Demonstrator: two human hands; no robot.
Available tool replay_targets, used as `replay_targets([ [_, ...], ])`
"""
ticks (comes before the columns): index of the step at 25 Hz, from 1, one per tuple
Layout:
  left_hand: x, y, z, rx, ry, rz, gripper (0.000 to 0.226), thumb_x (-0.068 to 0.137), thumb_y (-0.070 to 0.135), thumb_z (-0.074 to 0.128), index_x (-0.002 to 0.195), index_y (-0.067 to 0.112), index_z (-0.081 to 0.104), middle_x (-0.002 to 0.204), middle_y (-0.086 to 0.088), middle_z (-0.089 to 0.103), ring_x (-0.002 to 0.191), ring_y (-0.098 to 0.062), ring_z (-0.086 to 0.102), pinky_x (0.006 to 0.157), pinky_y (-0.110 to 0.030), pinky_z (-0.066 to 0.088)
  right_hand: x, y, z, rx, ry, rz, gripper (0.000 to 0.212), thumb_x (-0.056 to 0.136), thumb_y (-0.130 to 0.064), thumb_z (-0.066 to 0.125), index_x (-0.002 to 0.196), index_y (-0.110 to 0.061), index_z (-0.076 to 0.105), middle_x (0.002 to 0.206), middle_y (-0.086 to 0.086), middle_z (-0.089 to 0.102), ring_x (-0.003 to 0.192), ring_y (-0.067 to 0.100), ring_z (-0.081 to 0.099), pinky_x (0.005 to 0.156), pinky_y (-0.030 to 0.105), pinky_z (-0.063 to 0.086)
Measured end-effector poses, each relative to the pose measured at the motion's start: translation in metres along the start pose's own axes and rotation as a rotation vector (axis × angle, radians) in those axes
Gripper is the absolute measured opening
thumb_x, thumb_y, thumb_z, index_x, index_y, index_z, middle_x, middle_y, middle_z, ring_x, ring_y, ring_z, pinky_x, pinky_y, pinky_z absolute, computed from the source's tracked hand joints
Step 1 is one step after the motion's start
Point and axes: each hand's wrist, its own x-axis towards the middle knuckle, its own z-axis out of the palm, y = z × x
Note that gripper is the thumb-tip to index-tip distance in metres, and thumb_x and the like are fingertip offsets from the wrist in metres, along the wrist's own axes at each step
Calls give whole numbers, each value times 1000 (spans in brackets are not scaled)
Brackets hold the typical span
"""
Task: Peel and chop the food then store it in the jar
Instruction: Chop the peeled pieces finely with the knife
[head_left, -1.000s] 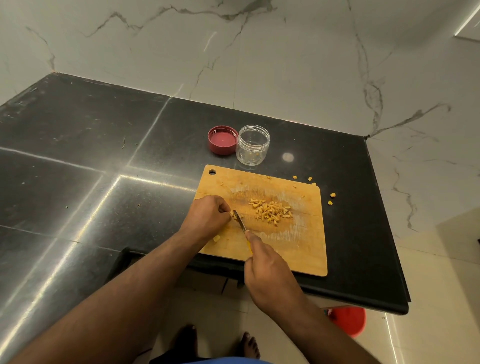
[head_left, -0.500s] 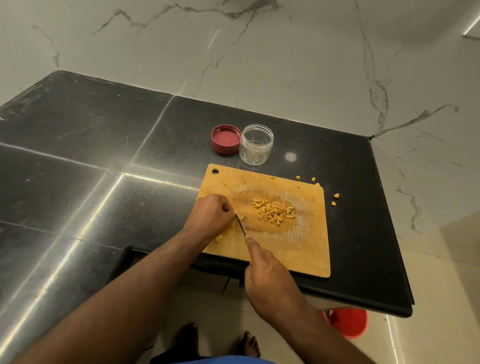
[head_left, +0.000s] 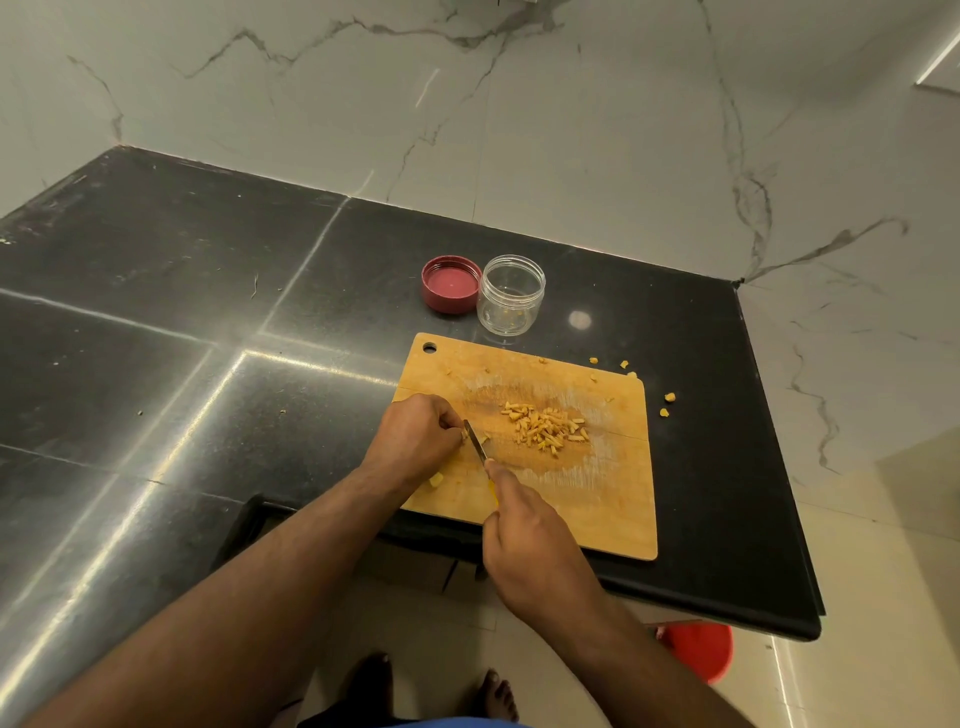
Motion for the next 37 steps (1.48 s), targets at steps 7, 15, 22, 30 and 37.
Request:
replay_targets([
  [7, 0, 0, 1, 1, 12, -4, 6, 91, 23, 69, 89, 23, 74, 84, 11, 66, 73, -3, 56, 53, -15, 36, -7, 7, 3, 0, -27, 13, 53, 103, -24, 34, 155, -25, 21, 137, 1, 50, 115, 13, 51, 98, 30, 45],
  [15, -1, -2, 0, 21, 12, 12, 4, 92, 24, 69, 91, 23, 73, 84, 11, 64, 74, -3, 56, 54, -15, 37, -16, 6, -5, 76, 17, -7, 53, 103, -19, 36, 154, -24, 25, 144, -3, 47, 124, 8, 46, 100, 18, 37],
  [22, -1, -4, 2, 11, 16, 11, 8, 91, 23, 67, 89, 23, 75, 86, 11, 69, 75, -3, 59, 55, -16, 39, 7, 7, 0, 25, -24, -17, 53, 102, -20, 35, 154, -23, 25, 143, 2, 48, 124, 13, 47, 102, 26, 41],
  [30, 0, -6, -1, -10, -1, -6, 4, 90, 26, 71, 86, 26, 74, 83, 12, 67, 77, -3, 59, 55, -17, 39, -12, 15, 0, 85, -66, 32, 52, 103, -25, 35, 154, -30, 24, 139, -3, 51, 113, 10, 52, 92, 24, 43],
  [37, 3, -8, -11, -56, -81, -6, 14, 91, 19, 70, 101, 25, 77, 95, 11, 70, 86, -4, 60, 63, -14, 43, -26, 28, -12, 207, 46, 78, 51, 102, -21, 40, 151, -33, 31, 135, -4, 55, 93, 5, 48, 72, 11, 35],
])
